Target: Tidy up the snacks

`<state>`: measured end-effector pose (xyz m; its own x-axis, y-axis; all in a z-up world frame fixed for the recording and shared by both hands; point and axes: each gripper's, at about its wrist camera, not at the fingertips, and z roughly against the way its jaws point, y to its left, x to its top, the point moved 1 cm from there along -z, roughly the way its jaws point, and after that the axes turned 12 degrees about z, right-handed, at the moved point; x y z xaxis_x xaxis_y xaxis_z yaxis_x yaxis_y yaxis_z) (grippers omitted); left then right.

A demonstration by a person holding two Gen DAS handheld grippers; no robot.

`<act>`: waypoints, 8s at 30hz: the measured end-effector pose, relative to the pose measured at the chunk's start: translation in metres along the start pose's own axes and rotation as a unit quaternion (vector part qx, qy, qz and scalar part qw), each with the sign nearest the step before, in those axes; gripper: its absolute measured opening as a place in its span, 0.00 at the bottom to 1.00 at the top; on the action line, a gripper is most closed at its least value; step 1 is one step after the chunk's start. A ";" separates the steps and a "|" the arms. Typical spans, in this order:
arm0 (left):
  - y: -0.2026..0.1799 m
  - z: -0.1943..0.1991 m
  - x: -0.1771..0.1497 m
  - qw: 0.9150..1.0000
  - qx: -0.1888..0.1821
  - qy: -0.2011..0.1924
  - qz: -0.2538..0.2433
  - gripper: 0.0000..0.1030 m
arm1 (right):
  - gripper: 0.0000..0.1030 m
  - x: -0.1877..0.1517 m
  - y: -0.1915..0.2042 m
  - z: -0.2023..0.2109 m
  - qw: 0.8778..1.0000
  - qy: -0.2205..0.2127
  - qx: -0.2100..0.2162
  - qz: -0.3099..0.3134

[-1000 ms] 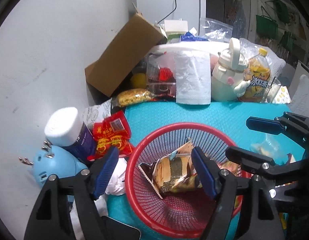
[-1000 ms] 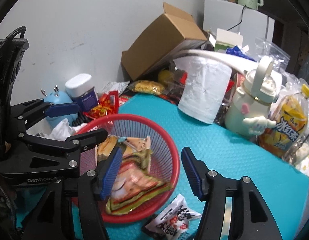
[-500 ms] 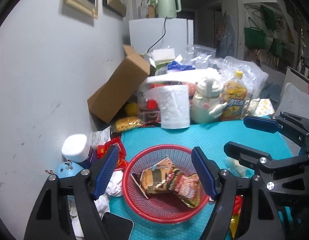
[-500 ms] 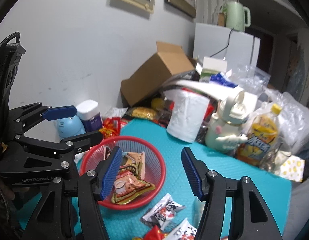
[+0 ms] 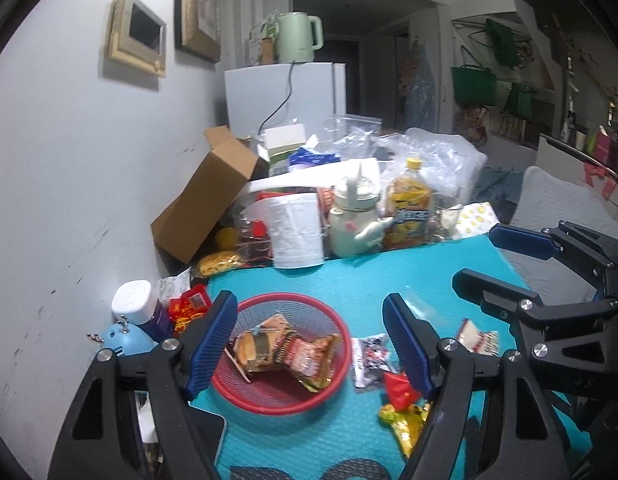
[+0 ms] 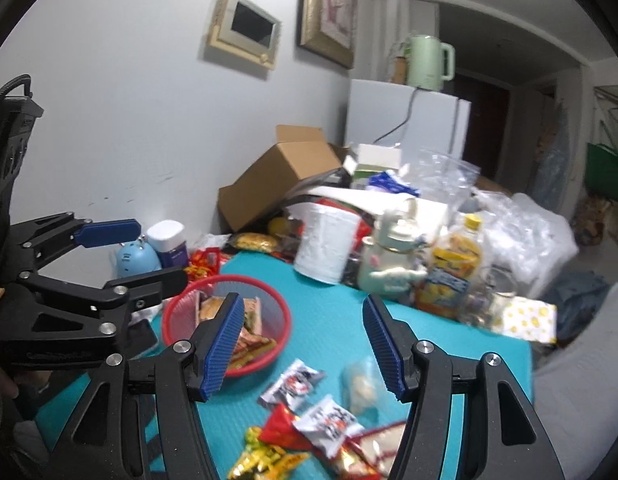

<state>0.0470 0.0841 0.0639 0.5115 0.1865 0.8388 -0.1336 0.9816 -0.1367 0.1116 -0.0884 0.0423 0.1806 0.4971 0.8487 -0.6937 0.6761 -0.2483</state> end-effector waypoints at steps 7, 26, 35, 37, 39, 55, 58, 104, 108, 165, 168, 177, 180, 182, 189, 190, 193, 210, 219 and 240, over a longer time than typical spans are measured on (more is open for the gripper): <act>-0.028 0.020 -0.021 0.999 -0.029 0.004 -0.027 0.72 | 0.63 -0.025 -0.003 0.039 1.000 0.006 -0.023 -0.020; -0.074 0.026 -0.080 0.992 -0.097 0.058 -0.060 0.72 | 0.63 -0.107 0.003 0.084 0.994 0.055 -0.052 -0.083; -0.073 0.004 -0.111 0.987 -0.110 0.108 -0.038 0.72 | 0.63 -0.140 0.005 0.074 0.989 0.090 -0.043 -0.108; -0.072 -0.001 -0.117 0.987 -0.107 0.116 -0.036 0.72 | 0.63 -0.144 0.008 0.069 0.988 0.095 -0.042 -0.111; -0.068 -0.007 -0.124 0.986 -0.104 0.128 -0.029 0.72 | 0.63 -0.150 0.011 0.062 0.988 0.105 -0.039 -0.109; -0.025 -0.053 -0.135 0.984 -0.052 0.170 0.008 0.72 | 0.63 -0.159 0.022 0.000 0.981 0.145 0.031 -0.126; -0.017 -0.062 -0.134 0.984 -0.045 0.174 0.012 0.72 | 0.63 -0.156 0.023 -0.010 0.980 0.148 0.046 -0.129; -0.023 -0.139 -0.139 0.969 -0.086 0.233 0.016 0.25 | 0.39 -0.181 0.010 -0.055 0.961 0.170 0.122 -0.183; -0.027 -0.133 -0.142 0.967 -0.094 0.236 0.008 0.25 | 0.39 -0.182 0.010 -0.054 0.961 0.169 0.121 -0.185; -0.033 -0.075 -0.167 0.965 -0.103 0.239 0.028 0.25 | 0.31 -0.192 0.019 -0.030 0.962 0.140 0.112 -0.205; -0.036 -0.068 -0.167 0.966 -0.107 0.235 0.025 0.25 | 0.31 -0.191 0.022 -0.021 0.963 0.135 0.114 -0.203; -0.037 -0.045 -0.166 0.968 -0.117 0.221 0.025 0.25 | 0.31 -0.185 0.034 0.000 0.968 0.124 0.115 -0.187; -0.036 -0.038 -0.162 0.970 -0.120 0.212 0.025 0.25 | 0.31 -0.178 0.038 0.003 0.970 0.122 0.118 -0.172; -0.034 -0.034 -0.158 0.971 -0.119 0.204 0.025 0.25 | 0.31 -0.172 0.041 0.005 0.972 0.118 0.122 -0.160; -0.024 -0.025 -0.145 0.975 -0.117 0.183 0.037 0.25 | 0.31 -0.154 0.046 0.006 0.975 0.101 0.136 -0.147; -0.023 -0.025 -0.143 0.976 -0.116 0.180 0.039 0.25 | 0.31 -0.151 0.046 0.006 0.975 0.098 0.138 -0.145; -0.019 -0.021 -0.135 0.978 -0.115 0.167 0.045 0.25 | 0.31 -0.138 0.046 0.007 0.977 0.085 0.144 -0.134; 0.015 -0.010 -0.066 0.992 -0.085 0.075 0.049 0.25 | 0.31 -0.056 0.044 -0.010 0.987 0.032 0.151 -0.046; 0.040 -0.031 -0.037 0.996 -0.057 0.052 0.044 0.25 | 0.31 -0.023 0.035 -0.045 0.988 0.025 0.149 -0.026; 0.087 -0.120 -0.049 0.989 -0.010 0.126 0.079 0.25 | 0.31 -0.006 0.027 -0.158 0.991 0.063 0.115 0.005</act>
<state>0.1121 0.1657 -0.0528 0.6812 0.3396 0.6486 -0.2138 0.9396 -0.2674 0.2020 0.0124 -0.0433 0.2486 0.5764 0.7784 -0.8340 0.5360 -0.1306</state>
